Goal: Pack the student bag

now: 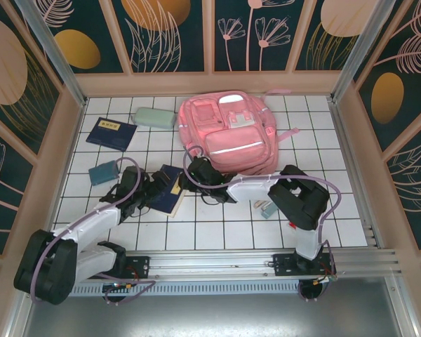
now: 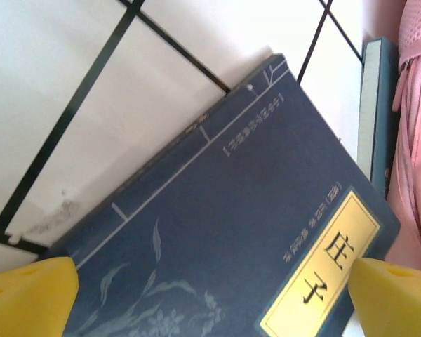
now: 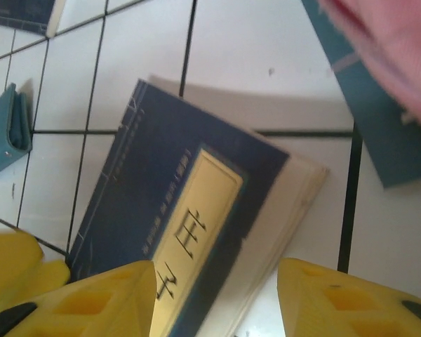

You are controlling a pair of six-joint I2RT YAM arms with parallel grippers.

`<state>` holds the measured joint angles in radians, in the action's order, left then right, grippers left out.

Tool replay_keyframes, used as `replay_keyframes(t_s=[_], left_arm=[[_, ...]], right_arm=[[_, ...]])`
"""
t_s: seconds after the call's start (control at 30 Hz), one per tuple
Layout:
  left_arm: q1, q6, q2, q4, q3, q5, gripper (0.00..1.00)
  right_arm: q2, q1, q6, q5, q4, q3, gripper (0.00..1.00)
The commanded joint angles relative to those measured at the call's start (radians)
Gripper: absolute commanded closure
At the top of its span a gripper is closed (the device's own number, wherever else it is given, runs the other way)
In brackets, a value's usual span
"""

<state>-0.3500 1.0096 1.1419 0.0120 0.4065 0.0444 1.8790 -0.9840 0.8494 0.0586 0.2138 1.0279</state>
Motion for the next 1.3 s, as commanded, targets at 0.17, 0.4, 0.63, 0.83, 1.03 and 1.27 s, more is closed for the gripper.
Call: replay_keyframes(t_s=[0.17,0.4,0.63,0.83,1.03,1.27], left_arm=[[0.009,-0.124,0.011,0.079,0.057,-0.107,0.02],[0.02,-0.133,0.084,0.048,0.031,-0.109,0.01],[0.018,-0.055,0.072,-0.071,-0.071,0.053,0.02],[-0.026,0.048,-0.016,-0.146,-0.147,0.141,0.03],[-0.035,0.022,-0.083,-0.151,-0.165,0.14,0.08],[-0.036,-0.076,0.003,-0.048,-0.096,0.057,0.1]], right_arm=[[0.072,-0.014,0.174,-0.072,0.07,-0.009,0.49],[0.119,-0.01,0.14,-0.073,0.046,0.057,0.5],[0.163,0.026,0.081,-0.091,0.029,0.127,0.56],[0.185,0.05,0.008,-0.1,-0.029,0.195,0.57],[0.151,0.048,-0.003,-0.094,-0.054,0.154,0.57],[0.109,0.011,0.021,-0.1,-0.061,0.082,0.57]])
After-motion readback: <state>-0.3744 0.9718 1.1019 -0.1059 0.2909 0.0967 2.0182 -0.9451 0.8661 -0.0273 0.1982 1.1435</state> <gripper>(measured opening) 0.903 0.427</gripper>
